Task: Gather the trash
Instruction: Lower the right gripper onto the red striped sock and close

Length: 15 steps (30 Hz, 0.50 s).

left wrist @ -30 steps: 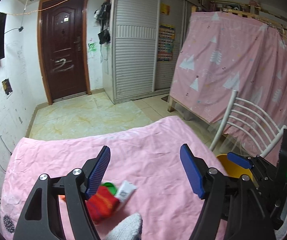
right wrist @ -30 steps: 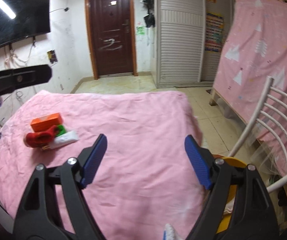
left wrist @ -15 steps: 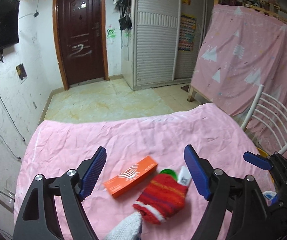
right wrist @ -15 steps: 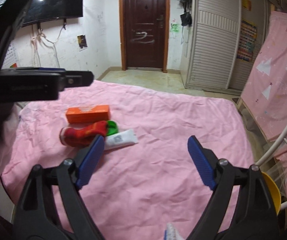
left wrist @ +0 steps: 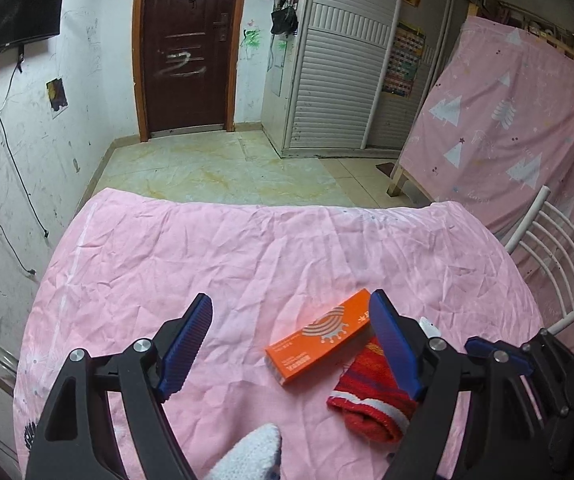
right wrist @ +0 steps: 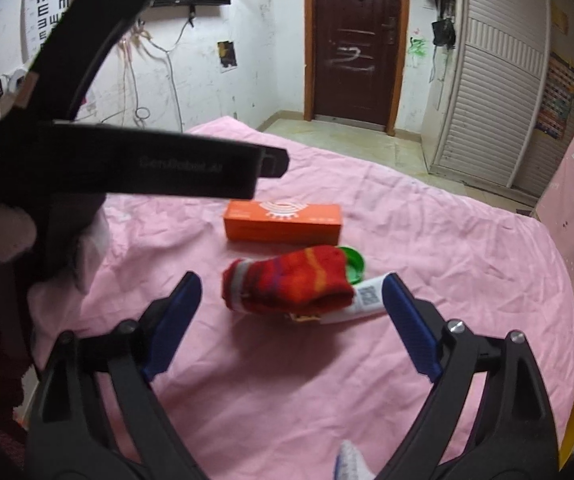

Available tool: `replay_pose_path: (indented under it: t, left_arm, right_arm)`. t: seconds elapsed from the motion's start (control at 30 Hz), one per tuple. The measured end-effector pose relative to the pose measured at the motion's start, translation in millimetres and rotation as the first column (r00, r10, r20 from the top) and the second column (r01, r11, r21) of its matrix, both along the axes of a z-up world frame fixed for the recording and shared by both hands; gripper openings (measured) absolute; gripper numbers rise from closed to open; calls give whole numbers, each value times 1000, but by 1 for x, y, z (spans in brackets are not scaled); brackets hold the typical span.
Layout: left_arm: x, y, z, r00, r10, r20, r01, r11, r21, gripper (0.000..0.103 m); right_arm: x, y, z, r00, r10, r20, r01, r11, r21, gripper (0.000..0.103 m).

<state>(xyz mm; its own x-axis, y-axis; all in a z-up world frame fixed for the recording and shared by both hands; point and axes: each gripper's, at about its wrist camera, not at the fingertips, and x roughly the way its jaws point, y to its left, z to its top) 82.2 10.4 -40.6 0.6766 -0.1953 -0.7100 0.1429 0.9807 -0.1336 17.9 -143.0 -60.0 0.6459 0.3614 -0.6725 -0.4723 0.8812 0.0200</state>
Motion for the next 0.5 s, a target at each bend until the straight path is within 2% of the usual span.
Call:
replay_pose_path:
  t: [0.27,0.3,0.33,0.4,0.5]
  left_arm:
    - [2,16,-1,1000,30,-6,-31,999,-23,76]
    - [2,18,-2,999,33,-9,-33,999,-25,77]
    - [3,19,-3,999,34,-12,-34,999,-28,77]
    - [3,20,-4,999,35,-15,-35,999,-30,77]
    - [5,19,-5,999,30,-19,-31,999,-30,78]
  right_arm:
    - [16,15,-11,998,1,-66,-3,1000,-26,88]
    - [17,14,-11,997,-4,-71,2,1000,-26,85]
    - [18,14,-11,997,-9,-73,7,1000,-26,73]
    - [21,13,-12,996,-26,-84,24,999,-29,63]
    - [19,8,-11,996,-37,-78,34,999,-29,42]
